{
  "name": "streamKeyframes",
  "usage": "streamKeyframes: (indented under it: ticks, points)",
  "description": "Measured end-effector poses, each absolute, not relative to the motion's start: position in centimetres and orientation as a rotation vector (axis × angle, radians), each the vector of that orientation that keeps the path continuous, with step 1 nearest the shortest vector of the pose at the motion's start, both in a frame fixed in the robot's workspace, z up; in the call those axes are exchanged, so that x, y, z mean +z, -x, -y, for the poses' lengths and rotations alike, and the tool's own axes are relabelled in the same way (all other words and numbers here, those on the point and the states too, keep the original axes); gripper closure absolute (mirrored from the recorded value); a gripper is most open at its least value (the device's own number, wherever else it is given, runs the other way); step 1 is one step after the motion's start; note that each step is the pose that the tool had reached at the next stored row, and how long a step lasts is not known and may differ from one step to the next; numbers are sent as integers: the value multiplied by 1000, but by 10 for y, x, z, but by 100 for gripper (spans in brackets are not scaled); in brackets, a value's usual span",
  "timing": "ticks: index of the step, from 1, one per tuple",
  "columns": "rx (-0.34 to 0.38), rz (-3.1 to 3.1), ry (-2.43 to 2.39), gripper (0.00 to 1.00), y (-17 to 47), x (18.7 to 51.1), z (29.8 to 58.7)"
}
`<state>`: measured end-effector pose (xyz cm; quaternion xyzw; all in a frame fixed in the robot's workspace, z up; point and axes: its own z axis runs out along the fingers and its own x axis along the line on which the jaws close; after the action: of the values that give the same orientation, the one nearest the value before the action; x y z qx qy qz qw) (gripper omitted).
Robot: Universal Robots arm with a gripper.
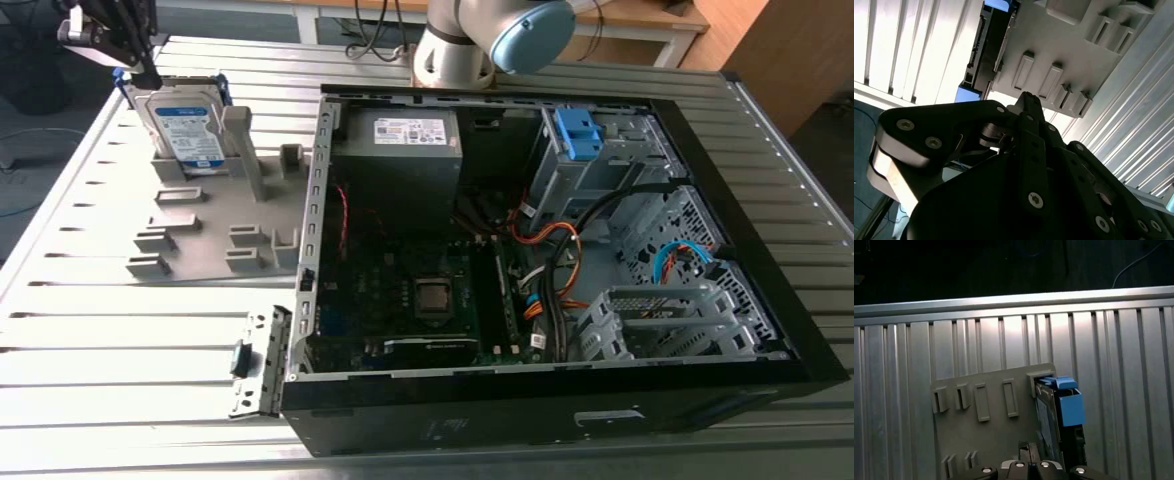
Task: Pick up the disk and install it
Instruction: 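Pick up the disk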
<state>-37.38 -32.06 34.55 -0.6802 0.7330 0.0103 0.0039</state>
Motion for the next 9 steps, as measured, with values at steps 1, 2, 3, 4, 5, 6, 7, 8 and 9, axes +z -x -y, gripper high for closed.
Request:
streamKeyframes:
  ticks: [1, 2, 3, 4, 5, 6, 7, 8, 9]
  points:
    - [32, -2286, 2143, 89, 374, 345, 321]
    - [32, -2275, 2155, 89, 374, 345, 321]
    - [32, -2264, 2167, 89, 374, 345, 321]
    - [32, -2254, 2178, 89, 374, 345, 321]
    - [33, -2242, 2190, 89, 374, 345, 321]
    - [33, -2231, 2201, 89, 374, 345, 321]
    - [33, -2220, 2212, 89, 374, 345, 321]
    - [33, -2212, 2220, 89, 374, 345, 321]
    - [33, -2210, 2223, 89, 374, 345, 321]
